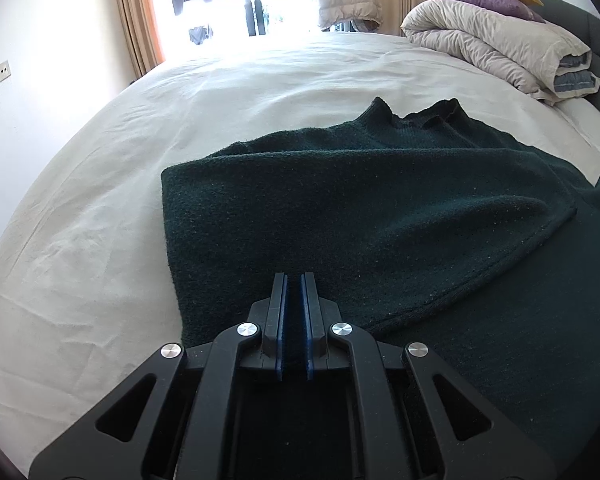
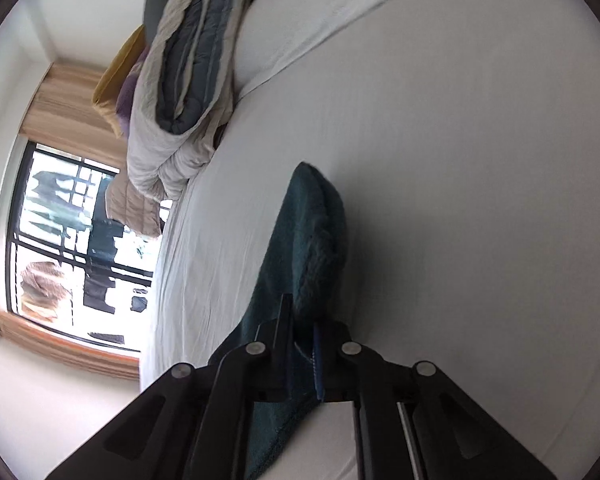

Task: Fold small clothes

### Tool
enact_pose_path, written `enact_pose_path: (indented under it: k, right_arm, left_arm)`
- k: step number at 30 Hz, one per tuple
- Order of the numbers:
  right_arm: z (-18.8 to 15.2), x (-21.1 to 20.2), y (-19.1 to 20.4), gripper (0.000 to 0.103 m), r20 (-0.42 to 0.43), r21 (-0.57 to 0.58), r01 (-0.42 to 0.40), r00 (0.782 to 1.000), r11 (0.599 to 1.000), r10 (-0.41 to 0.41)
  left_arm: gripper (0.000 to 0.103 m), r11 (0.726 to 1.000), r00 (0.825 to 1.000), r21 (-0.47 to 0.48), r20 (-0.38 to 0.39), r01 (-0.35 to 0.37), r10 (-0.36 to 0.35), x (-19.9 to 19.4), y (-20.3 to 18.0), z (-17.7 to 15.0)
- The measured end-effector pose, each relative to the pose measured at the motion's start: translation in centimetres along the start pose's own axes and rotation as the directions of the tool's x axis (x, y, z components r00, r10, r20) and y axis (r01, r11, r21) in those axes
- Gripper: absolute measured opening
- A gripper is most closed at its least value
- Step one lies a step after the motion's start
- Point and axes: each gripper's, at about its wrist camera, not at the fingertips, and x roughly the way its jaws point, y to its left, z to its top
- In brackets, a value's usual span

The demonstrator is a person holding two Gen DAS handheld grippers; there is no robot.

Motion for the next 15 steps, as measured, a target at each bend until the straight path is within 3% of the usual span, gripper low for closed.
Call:
enact_pose_path:
  k: [2, 4, 7, 9, 10, 11, 13, 15]
  right_arm:
    - [-1.5, -0.3, 4.0, 0.009, -0.008, -0.146, 0.005, 1.000, 0.989, -0.007]
    - [-3.8, -0.3, 8.4, 0.009, -0.027, -0.302, 0.001, 1.000, 0.953, -0.010]
    - [-8.7, -0.1, 14.6, 0.008, -0.063, -0.512, -0.022, 0.998, 0.858, -0.013]
    - [-13.0, 0.0, 18.4, 0.008, -0.083, -0.640, -0.040, 0.996, 0.767, -0.017]
    - [-15.5, 0.0, 20.1, 0.008, -0.092, -0.695, -0.055, 0.996, 0.717, -0.012]
    - [-17.9, 0.1, 21.6, 0.008, -0.106, -0.742, -0.073, 0.994, 0.667, -0.008]
    - [-23.1, 0.6, 23.9, 0.008, -0.113, -0.837, -0.083, 0.993, 0.541, -0.022]
    - [-27.7, 1.6, 25.1, 0.008, -0.119, -0.899, -0.088, 0.992, 0.429, -0.047]
  left_arm:
    - [0.007, 0.999, 1.000, -0.032, 0.000, 0.026, -0.026, -0.4, 0.5, 0.3]
    - [0.007, 0.995, 0.998, -0.072, 0.003, 0.063, -0.063, -1.0, 1.0, 0.6]
    - [0.007, 0.981, 0.990, -0.133, 0.043, 0.140, -0.136, -2.7, 1.0, 1.7]
    - [0.014, 0.961, 0.974, -0.164, 0.073, 0.224, -0.215, -3.8, 0.5, 2.8]
    - [0.027, 0.941, 0.959, -0.188, 0.087, 0.280, -0.268, -4.2, 0.2, 3.5]
    - [0.054, 0.911, 0.938, -0.222, 0.100, 0.347, -0.333, -4.5, 0.0, 4.2]
    - [0.089, 0.822, 0.878, -0.310, 0.141, 0.478, -0.458, -4.5, -0.5, 5.2]
    - [0.096, 0.731, 0.818, -0.378, 0.159, 0.568, -0.553, -3.9, -1.3, 6.0]
